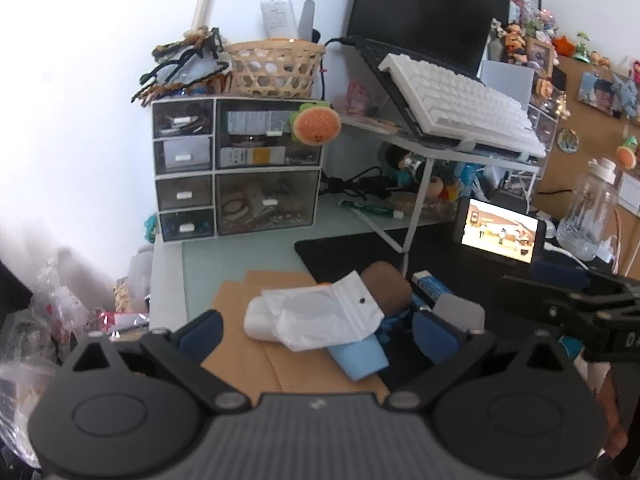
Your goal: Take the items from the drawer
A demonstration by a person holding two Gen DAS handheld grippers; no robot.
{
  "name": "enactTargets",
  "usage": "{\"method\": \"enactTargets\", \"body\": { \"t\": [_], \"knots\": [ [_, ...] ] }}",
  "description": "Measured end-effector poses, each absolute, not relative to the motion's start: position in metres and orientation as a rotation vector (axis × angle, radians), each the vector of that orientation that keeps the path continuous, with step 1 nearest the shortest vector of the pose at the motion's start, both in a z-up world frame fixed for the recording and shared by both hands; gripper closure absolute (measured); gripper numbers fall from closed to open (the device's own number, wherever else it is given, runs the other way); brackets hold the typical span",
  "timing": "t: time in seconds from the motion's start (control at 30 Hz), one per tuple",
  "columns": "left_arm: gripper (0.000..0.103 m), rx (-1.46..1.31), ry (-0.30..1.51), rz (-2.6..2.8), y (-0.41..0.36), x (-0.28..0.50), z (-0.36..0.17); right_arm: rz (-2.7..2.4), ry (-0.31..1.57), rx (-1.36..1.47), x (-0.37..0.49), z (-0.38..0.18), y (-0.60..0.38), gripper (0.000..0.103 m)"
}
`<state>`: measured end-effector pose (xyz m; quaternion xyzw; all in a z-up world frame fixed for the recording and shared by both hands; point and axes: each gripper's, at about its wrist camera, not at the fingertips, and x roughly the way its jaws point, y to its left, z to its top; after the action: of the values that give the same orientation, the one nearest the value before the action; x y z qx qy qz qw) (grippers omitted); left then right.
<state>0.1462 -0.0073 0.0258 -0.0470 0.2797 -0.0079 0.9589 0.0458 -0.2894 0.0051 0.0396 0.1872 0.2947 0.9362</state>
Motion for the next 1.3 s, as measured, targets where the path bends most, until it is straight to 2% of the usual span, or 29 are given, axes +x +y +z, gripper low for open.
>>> {"method": "enactTargets", "body": {
  "t": [0.53,1.3],
  "knots": [
    [0.000,-0.109,0.599,0.042,-0.024,0.132,0.027,0.619,0.448,0.029,0.036,-0.014,-0.299,0.000],
    [0.000,-0.121,0.654,0.056,-0.038,0.128,0.013,0.588,0.413,0.052,0.032,-0.010,-0.321,0.000]
  ]
}}
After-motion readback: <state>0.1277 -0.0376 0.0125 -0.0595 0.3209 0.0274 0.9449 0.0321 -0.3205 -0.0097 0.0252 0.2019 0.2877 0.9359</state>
